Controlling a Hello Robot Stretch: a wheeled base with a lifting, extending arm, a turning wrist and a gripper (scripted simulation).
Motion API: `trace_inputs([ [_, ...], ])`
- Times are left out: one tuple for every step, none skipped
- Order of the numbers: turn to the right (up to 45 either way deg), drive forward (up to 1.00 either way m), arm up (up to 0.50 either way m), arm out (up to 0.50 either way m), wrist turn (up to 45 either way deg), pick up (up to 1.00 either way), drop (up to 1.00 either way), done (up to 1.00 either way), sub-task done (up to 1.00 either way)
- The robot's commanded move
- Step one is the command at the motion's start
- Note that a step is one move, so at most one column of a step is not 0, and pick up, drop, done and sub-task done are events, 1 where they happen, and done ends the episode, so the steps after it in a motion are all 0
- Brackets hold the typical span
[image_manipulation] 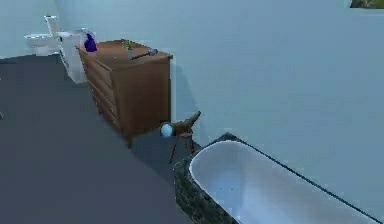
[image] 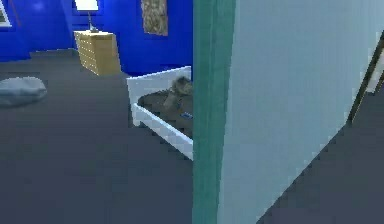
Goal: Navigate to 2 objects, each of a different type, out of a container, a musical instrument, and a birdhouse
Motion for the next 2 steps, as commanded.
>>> trace_inputs([
  [-39.0,0.0,0.0,0.0,0.0,0.0,0.0,0.0,0.0],
  [0.0,0.6,0.0,0.0,0.0,0.0,0.0,0.0,0.0],
])
